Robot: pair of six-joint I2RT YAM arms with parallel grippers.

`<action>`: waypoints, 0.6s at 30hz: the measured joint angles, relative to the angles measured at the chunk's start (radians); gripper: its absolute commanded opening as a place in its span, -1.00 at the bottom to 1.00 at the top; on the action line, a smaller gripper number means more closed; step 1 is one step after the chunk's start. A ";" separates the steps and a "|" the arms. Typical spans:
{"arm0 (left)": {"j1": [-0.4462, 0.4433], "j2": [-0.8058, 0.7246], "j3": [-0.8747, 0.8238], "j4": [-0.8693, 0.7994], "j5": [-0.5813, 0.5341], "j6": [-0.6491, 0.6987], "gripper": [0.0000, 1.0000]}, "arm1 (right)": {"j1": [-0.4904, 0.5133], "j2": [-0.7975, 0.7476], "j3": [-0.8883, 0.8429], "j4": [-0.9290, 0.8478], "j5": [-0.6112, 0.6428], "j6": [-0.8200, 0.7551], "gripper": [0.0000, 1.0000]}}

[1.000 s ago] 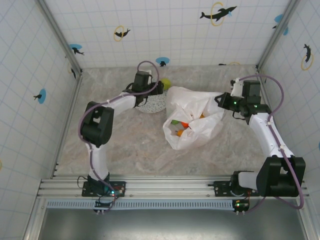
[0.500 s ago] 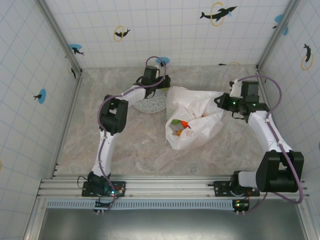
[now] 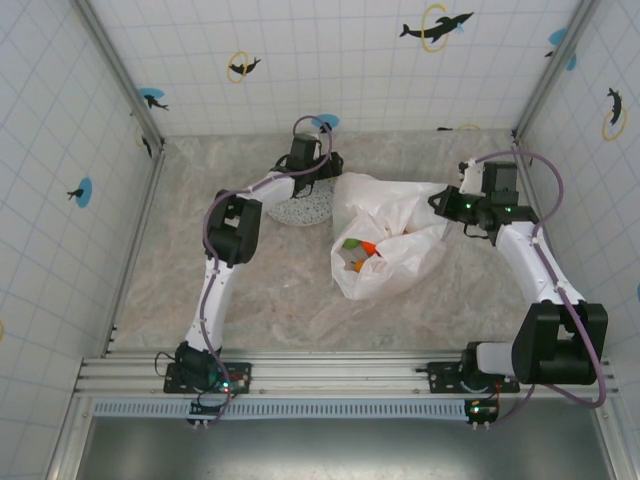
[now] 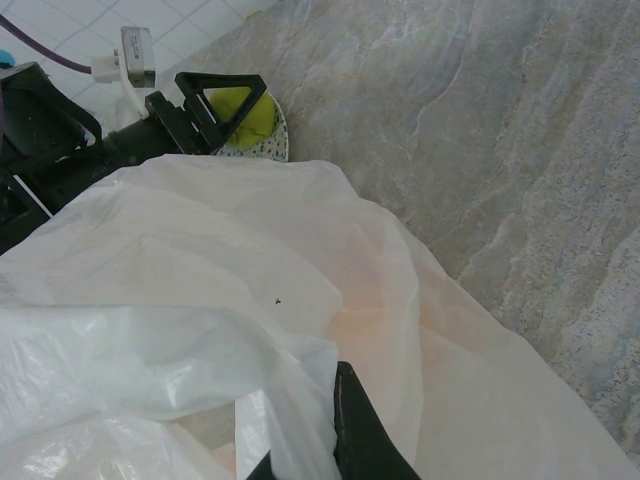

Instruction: Place the fruits into the plastic bag

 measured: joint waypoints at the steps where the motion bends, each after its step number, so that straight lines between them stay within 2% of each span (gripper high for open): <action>1: 0.000 0.002 0.002 0.000 0.003 -0.001 0.79 | 0.002 0.000 0.000 0.000 0.000 0.000 -1.00; 18: 0.007 0.011 0.020 -0.010 0.027 -0.017 0.28 | 0.005 0.000 0.000 0.002 0.000 0.000 -1.00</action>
